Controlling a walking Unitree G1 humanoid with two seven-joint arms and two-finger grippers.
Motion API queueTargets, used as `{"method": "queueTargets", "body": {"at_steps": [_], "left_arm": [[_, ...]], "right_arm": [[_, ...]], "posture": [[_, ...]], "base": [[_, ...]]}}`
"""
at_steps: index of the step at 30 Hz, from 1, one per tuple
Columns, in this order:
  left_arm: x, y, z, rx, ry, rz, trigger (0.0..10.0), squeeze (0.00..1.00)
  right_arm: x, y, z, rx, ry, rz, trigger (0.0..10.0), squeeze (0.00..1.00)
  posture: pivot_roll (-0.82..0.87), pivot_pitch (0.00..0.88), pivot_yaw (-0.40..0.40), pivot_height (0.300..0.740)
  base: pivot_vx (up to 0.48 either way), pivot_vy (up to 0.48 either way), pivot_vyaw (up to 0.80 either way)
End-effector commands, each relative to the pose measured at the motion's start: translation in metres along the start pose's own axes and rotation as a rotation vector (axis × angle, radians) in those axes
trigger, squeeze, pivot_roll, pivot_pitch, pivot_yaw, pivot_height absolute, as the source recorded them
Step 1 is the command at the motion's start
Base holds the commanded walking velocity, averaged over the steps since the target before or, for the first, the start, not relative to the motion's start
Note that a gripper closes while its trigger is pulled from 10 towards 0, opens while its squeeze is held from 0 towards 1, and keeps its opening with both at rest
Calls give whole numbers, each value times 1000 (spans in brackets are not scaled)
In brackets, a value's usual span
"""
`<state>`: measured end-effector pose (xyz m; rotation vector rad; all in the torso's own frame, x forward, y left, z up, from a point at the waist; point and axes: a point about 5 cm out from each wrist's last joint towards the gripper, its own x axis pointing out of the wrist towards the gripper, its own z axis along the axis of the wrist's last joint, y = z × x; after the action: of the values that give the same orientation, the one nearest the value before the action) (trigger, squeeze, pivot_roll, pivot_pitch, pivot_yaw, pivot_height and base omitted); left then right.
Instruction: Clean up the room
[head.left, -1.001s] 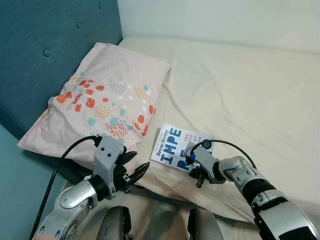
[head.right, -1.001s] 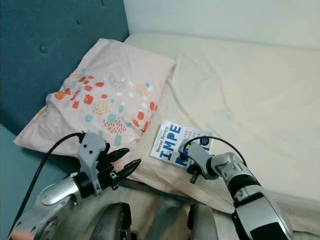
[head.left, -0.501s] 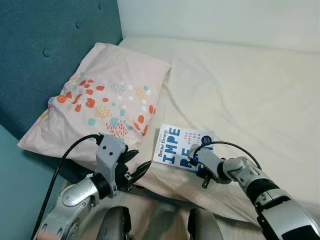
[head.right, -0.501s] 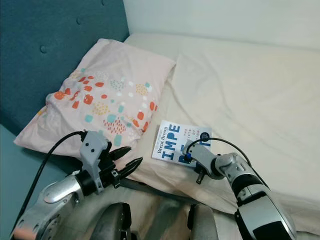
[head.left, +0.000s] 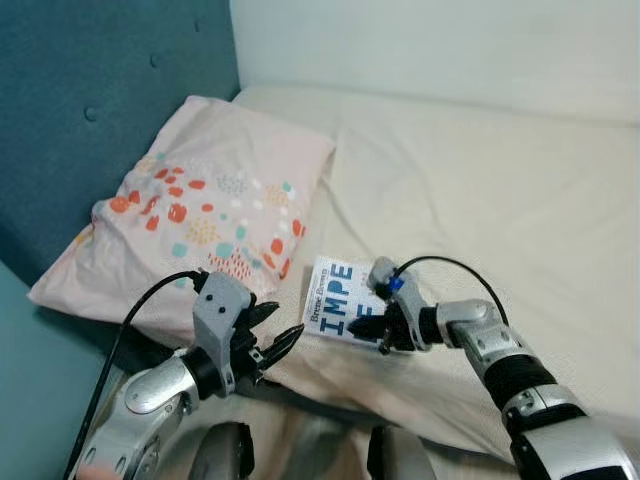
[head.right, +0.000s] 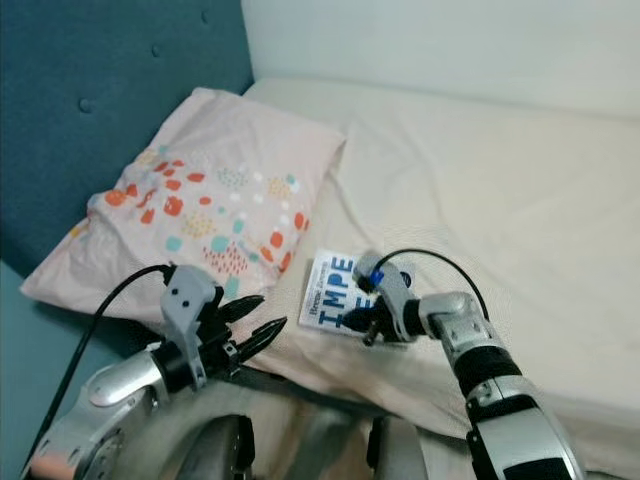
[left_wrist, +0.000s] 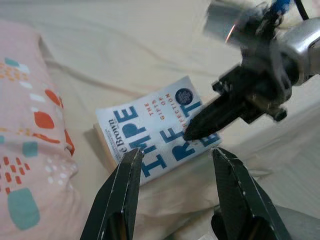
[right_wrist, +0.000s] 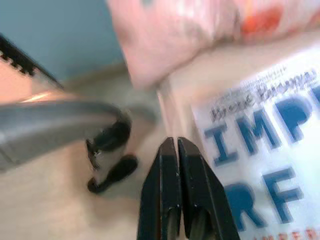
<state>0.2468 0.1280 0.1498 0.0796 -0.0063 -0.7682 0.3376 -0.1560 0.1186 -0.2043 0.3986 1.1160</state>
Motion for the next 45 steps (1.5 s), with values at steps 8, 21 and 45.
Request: {"method": "queueTargets", "body": {"at_steps": [8, 21, 45], "left_arm": [[13, 15, -18, 18, 34, 162, 10000, 0], [34, 33, -37, 45, 80, 521, 10000, 0], [12, 51, -62, 83, 173, 656, 10000, 0]], "right_arm": [[4, -2, -5, 52, -280, -716, 10000, 0], [21, 48, -26, 74, -311, -936, 10000, 0], [7, 47, -37, 138, -286, -1058, 10000, 0]], "posture": [[-9, 0, -55, 606], [-28, 0, -52, 651], [-34, 0, -60, 740]], "base": [[0, 0, 0], [0, 0, 0], [0, 0, 0]]}}
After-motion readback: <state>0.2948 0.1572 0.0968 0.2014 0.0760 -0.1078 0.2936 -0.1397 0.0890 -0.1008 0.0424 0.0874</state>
